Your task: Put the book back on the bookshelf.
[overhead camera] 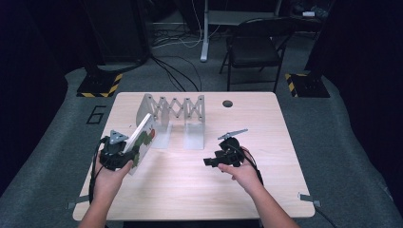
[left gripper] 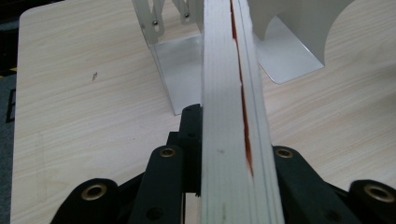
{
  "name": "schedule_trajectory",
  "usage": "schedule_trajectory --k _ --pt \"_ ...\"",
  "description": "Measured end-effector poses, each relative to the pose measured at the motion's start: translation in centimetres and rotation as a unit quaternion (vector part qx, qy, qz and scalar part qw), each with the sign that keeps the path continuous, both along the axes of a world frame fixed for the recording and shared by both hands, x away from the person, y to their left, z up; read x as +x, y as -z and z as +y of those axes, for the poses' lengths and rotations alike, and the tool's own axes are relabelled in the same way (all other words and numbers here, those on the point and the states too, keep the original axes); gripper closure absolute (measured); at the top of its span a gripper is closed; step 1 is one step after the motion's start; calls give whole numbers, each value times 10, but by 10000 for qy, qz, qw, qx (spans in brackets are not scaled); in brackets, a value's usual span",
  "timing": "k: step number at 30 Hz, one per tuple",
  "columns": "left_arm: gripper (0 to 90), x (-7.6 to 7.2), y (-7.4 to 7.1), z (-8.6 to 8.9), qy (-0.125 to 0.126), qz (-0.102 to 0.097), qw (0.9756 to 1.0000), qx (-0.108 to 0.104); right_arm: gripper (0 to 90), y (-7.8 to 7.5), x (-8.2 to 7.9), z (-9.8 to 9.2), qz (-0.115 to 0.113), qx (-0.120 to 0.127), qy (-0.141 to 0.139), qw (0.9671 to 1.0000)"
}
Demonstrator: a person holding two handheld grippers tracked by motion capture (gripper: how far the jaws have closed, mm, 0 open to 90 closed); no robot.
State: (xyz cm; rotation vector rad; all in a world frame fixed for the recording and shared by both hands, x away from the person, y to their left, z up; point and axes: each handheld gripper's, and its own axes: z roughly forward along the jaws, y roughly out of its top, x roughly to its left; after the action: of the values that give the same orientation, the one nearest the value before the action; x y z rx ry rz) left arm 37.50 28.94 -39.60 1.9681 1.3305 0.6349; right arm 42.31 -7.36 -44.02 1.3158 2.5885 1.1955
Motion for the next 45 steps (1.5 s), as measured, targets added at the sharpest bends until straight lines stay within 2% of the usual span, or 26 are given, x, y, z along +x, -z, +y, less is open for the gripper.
schedule_trajectory --k 3,8,13,30,35,41,45 --pt "758 6 -1 -2 -41 26 9999 107 350 0 1 -1 6 -8 -11 10000" --pt "758 16 -2 -4 -99 100 9999 70 350 1 1 -1 6 -11 -26 10000" --pt "758 23 -3 -6 -144 84 9998 83 350 1 1 -1 13 -6 -18 10000" --pt "758 34 -2 -7 -257 82 9996 22 351 0 1 -2 69 5 11 10000" --pt "758 36 -1 -9 -268 63 9996 9 351 0 1 -2 12 40 21 10000" --pt "758 40 1 -9 -325 10 9995 -27 350 0 1 -2 61 20 33 10000" --pt "757 42 2 -9 -337 43 9994 -28 350 1 2 -3 -9 17 13 10000"
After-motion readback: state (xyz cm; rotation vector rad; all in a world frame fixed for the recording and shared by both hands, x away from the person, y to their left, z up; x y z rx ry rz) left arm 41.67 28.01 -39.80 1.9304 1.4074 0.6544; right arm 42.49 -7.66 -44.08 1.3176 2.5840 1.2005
